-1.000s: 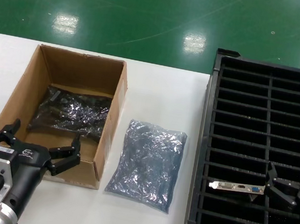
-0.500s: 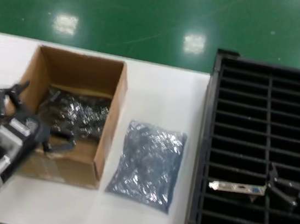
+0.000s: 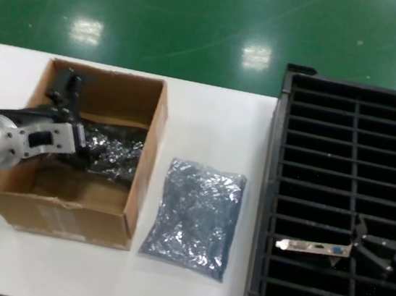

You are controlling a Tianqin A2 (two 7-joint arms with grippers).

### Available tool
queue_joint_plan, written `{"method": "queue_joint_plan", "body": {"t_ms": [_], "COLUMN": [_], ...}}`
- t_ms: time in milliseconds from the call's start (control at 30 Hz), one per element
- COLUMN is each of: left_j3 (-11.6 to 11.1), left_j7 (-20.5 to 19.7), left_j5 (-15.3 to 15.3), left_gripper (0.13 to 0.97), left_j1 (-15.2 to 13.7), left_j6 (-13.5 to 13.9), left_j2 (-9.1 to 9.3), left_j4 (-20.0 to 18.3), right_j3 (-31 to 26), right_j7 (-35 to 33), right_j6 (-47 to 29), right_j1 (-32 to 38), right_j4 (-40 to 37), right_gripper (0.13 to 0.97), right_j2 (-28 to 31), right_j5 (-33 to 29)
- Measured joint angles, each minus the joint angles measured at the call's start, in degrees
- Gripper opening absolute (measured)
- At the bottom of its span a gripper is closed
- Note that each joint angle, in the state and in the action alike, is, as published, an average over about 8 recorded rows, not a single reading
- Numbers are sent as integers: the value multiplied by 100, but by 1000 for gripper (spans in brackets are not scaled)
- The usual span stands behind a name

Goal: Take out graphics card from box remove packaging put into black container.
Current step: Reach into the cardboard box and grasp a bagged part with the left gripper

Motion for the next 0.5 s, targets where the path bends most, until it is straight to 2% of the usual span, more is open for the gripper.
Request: {"method": "queue_joint_plan", "body": {"t_ms": [133, 267, 367, 500], "left_j3": [545, 917, 1077, 1097], "left_j7": [161, 512, 957, 1675], "left_j5": [526, 769, 804, 687], "left_gripper": [966, 966, 966, 966], "left_j1": [-767, -1378, -1791, -2238], "left_j6": [55, 54, 4, -153], "left_j2": [179, 451, 689, 983], "left_j4": [1058, 2152, 3013, 4052], "right_j3": [0, 0, 0, 0], "right_j7": [0, 0, 0, 0], "right_j6": [0, 0, 0, 0], "right_j1": [0, 0, 0, 0], "right_j4": [0, 0, 0, 0], "right_gripper": [966, 966, 966, 966], "right_j2": [0, 0, 0, 0], "right_j5": [0, 0, 0, 0]}}
